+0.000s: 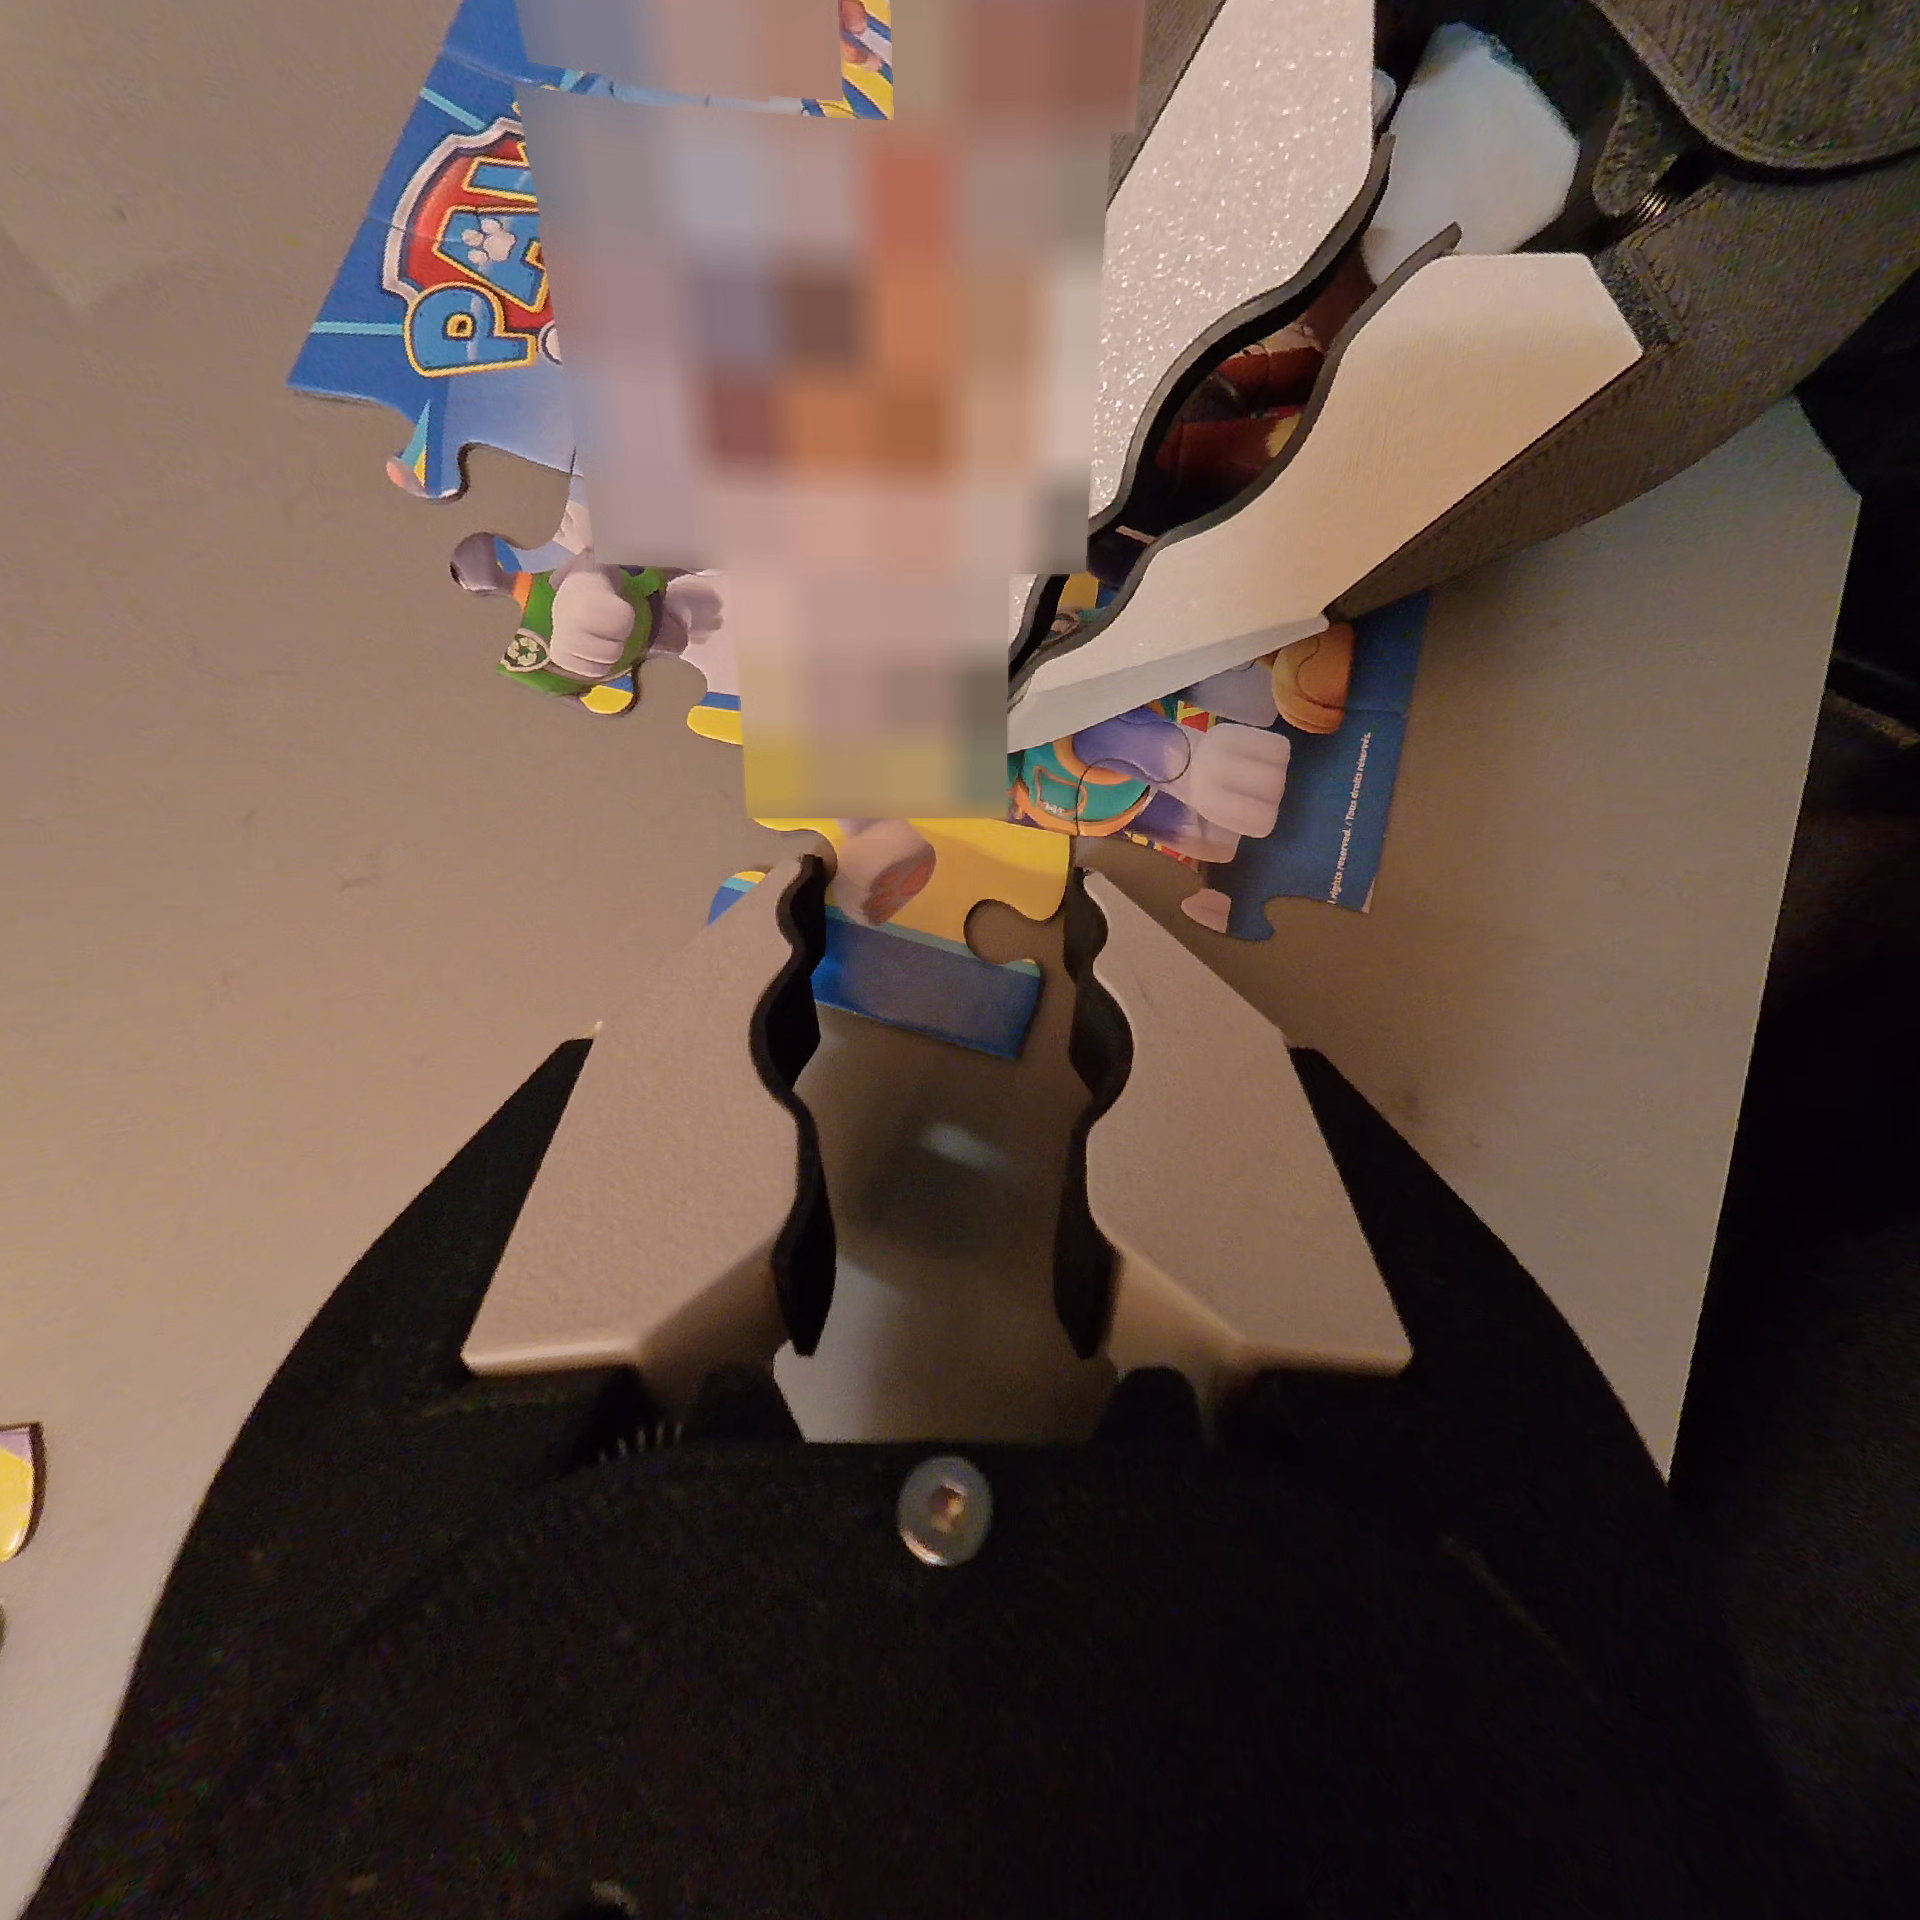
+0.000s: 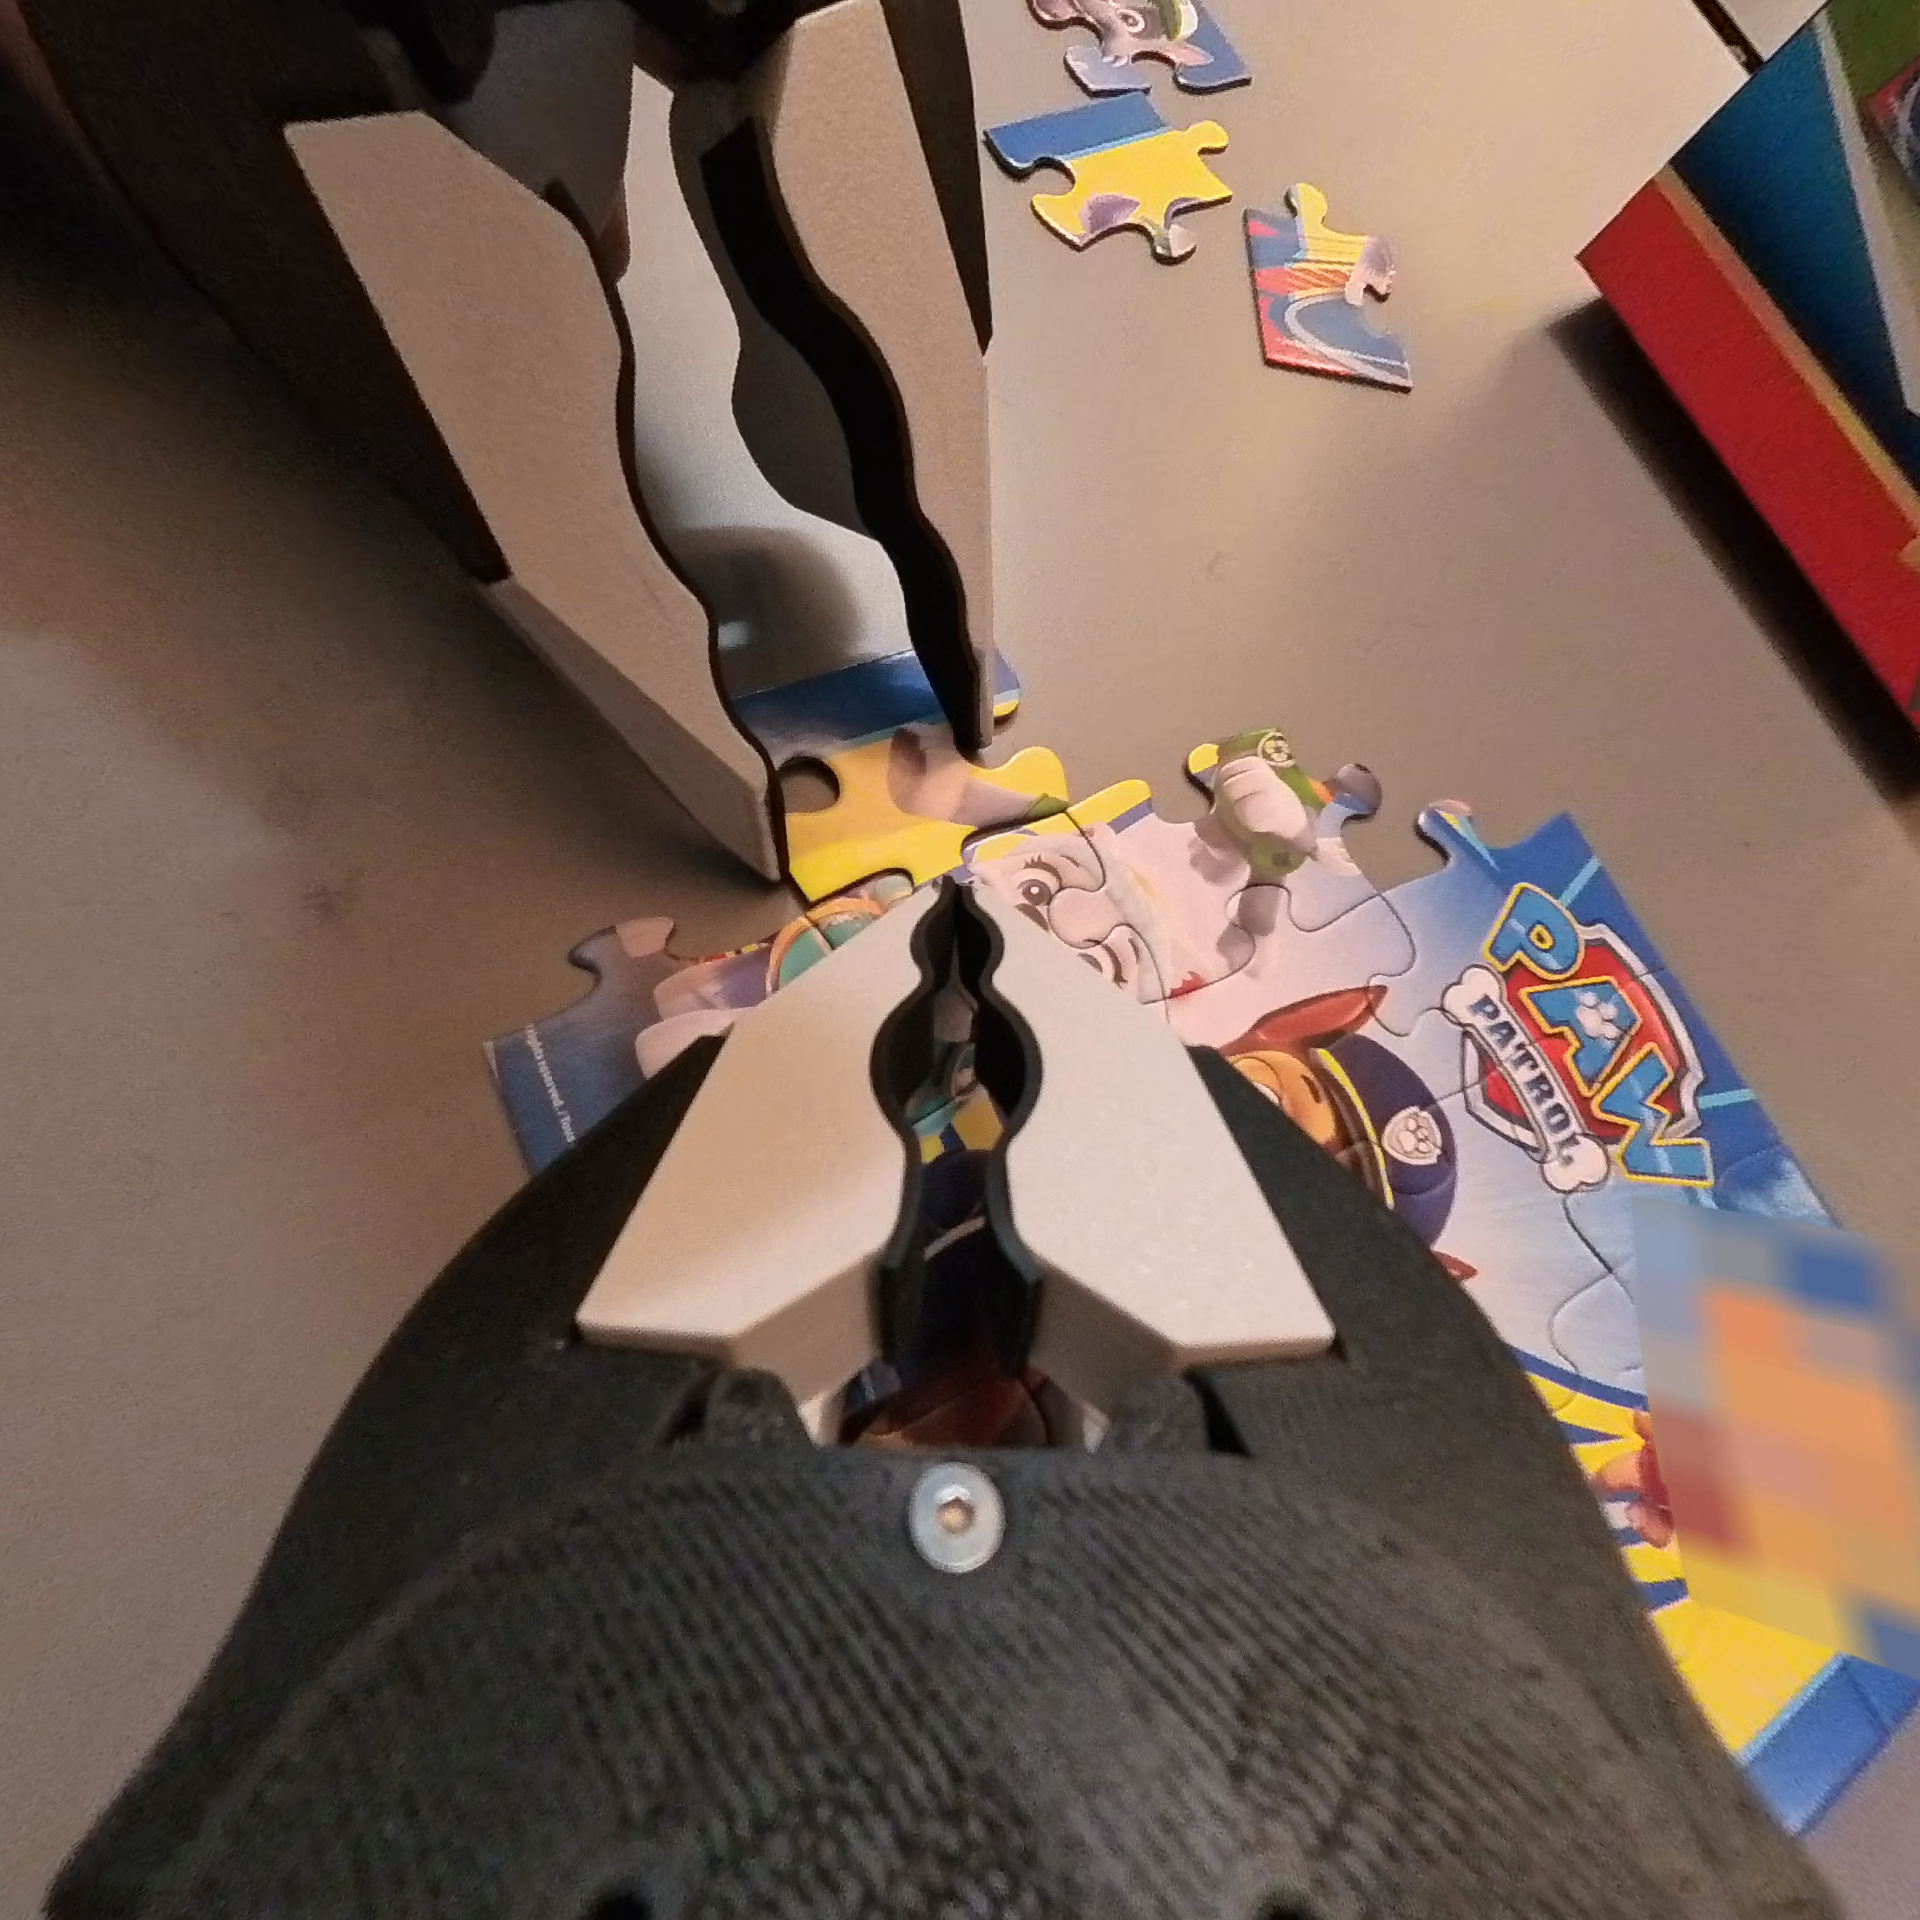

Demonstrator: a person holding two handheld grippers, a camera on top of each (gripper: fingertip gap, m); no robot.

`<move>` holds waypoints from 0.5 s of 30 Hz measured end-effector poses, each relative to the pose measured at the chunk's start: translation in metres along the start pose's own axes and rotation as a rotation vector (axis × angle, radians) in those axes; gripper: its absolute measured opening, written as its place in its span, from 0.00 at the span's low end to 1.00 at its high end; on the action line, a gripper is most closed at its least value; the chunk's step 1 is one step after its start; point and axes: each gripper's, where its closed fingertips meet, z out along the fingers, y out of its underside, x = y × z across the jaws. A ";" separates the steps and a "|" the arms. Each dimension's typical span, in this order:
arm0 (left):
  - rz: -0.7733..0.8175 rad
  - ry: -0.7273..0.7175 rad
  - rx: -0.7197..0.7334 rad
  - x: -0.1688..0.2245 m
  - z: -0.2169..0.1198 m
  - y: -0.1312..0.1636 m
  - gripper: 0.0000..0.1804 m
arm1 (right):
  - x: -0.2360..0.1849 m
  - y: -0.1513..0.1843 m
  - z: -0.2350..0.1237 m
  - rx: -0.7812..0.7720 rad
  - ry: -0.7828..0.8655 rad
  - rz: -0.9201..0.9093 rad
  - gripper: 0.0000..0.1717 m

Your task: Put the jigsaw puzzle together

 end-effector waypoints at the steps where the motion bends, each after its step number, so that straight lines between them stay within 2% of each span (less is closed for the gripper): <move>1: -0.001 0.001 0.001 0.000 0.000 0.000 0.24 | 0.000 0.000 0.000 0.000 0.000 0.000 0.00; 15: -0.008 0.010 0.004 0.000 0.000 -0.001 0.24 | 0.001 0.000 0.000 -0.001 0.011 -0.002 0.00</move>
